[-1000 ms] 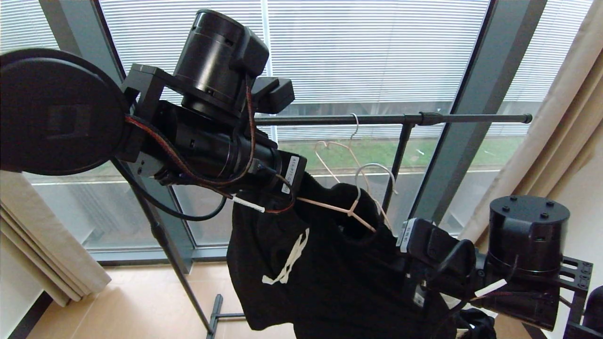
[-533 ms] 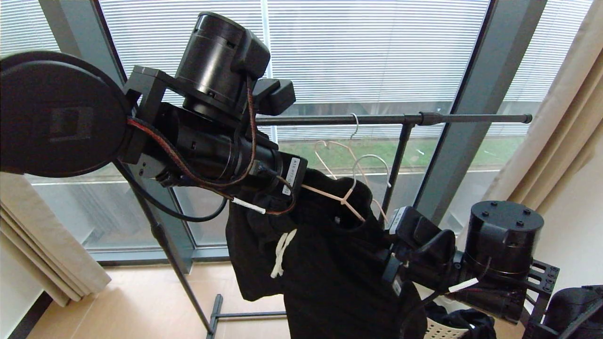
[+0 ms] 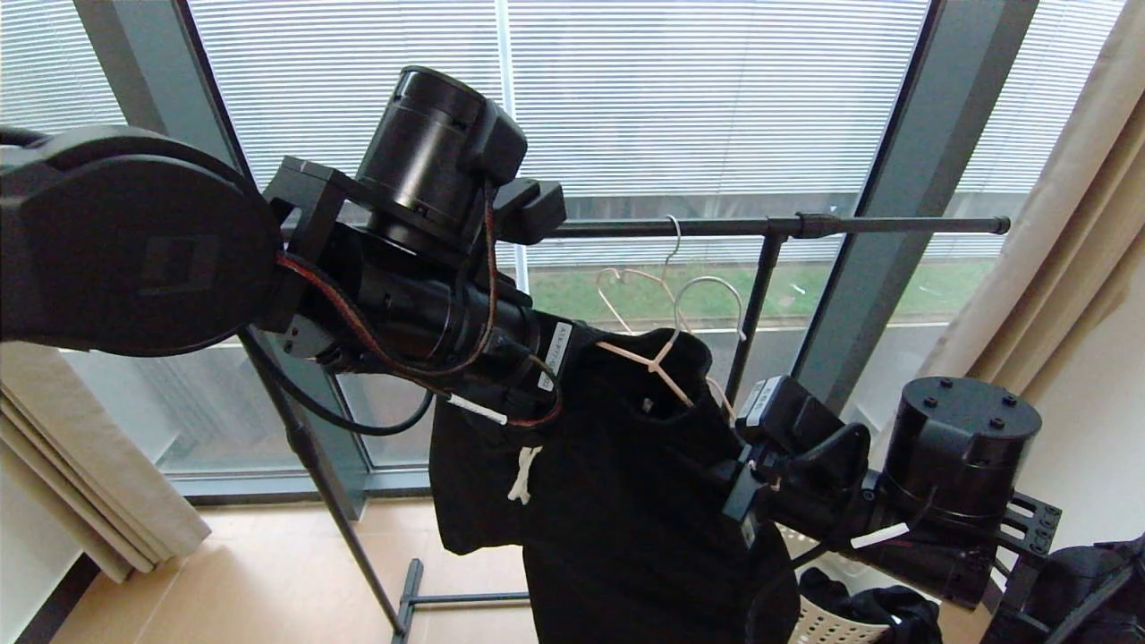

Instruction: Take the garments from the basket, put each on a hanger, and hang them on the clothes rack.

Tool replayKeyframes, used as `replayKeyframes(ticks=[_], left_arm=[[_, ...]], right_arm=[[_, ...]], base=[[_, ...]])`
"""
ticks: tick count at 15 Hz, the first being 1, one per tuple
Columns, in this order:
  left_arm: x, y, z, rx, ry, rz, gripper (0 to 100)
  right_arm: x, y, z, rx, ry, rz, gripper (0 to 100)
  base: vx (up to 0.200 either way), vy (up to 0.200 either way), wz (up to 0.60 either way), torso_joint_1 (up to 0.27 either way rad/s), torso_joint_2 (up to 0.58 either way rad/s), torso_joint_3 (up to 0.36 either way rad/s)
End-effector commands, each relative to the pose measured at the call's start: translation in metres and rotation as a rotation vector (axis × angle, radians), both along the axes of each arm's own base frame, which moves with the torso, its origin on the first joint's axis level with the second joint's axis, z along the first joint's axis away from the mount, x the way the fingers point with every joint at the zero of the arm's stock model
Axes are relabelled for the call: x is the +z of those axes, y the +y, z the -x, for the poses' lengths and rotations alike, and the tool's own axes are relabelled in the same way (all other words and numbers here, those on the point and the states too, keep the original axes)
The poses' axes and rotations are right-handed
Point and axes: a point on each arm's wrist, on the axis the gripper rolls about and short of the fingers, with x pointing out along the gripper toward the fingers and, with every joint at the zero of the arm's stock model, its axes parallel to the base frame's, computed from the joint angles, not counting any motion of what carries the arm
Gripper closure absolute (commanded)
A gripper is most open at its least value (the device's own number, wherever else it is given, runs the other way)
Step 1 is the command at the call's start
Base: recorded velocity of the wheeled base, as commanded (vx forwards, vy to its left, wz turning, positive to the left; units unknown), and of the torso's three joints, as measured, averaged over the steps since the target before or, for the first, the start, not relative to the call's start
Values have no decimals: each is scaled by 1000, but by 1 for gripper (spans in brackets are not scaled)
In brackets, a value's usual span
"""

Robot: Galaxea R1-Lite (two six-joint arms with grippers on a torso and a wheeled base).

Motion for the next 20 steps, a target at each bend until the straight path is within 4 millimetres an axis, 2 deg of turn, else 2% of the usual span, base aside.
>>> replayKeyframes(ticks=[1, 4, 5, 10, 14, 18, 20], left_arm=[[-7, 0, 1, -1, 19, -19, 100], [-9, 0, 1, -3, 23, -22, 100], [-8, 0, 1, -3, 22, -21, 0], [-6, -1, 4, -8, 20, -13, 0], [7, 19, 11, 25, -1, 17, 0], [6, 25, 16, 32, 4, 14, 0], [17, 40, 22, 56, -22, 35, 0]], right_arm=[[3, -1, 1, 0, -6, -7, 100], [2, -1, 2, 0, -5, -8, 100], [2, -1, 2, 0, -4, -7, 100], [4, -2, 6, 12, -7, -11, 100], [2, -1, 6, 54, 3, -13, 100], [0, -2, 6, 59, 12, -10, 100], [0, -4, 4, 73, 18, -13, 100]], base=[[0, 0, 0, 0, 0, 0], [0, 0, 0, 0, 0, 0], [0, 0, 0, 0, 0, 0], [0, 0, 0, 0, 0, 0], [0, 0, 0, 0, 0, 0], [0, 0, 0, 0, 0, 0], [0, 0, 0, 0, 0, 0]])
